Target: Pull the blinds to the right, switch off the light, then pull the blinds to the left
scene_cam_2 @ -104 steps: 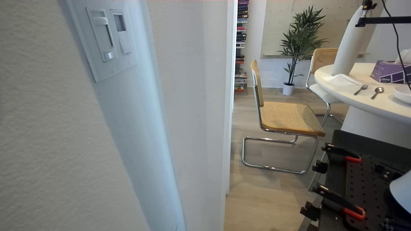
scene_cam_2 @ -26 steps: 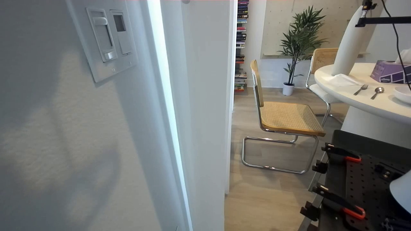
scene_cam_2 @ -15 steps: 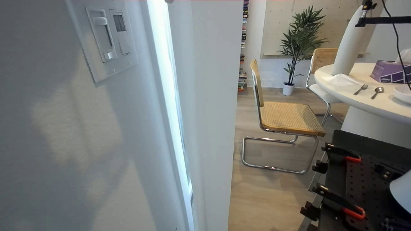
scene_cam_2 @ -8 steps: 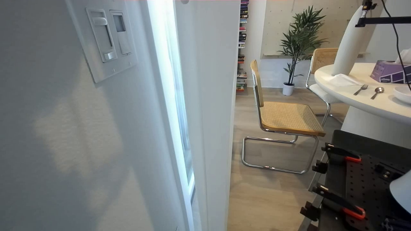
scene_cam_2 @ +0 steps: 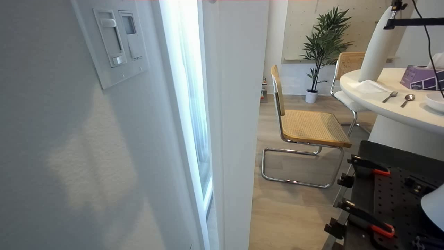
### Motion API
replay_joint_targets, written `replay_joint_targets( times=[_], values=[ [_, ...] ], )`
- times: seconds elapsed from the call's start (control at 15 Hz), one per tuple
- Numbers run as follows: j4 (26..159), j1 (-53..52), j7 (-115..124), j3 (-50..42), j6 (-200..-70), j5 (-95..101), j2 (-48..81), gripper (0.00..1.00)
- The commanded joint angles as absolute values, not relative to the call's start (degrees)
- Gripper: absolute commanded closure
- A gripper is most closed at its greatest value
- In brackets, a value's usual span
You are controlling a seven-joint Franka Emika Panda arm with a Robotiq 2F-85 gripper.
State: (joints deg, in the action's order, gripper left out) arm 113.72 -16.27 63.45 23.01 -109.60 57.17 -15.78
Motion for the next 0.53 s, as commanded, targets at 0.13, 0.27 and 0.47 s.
replay_joint_targets(
  times=[0.13,0.27,0.47],
  values=[
    [117.12,-14.68,62.73,17.87,-115.63,56.95,-19.47,0.98],
    [117.09,-13.8,61.56,15.1,-119.3,55.65,-19.32,0.98],
    [116.05,-11.93,59.65,11.63,-125.23,53.06,-18.02,0.98]
  ],
)
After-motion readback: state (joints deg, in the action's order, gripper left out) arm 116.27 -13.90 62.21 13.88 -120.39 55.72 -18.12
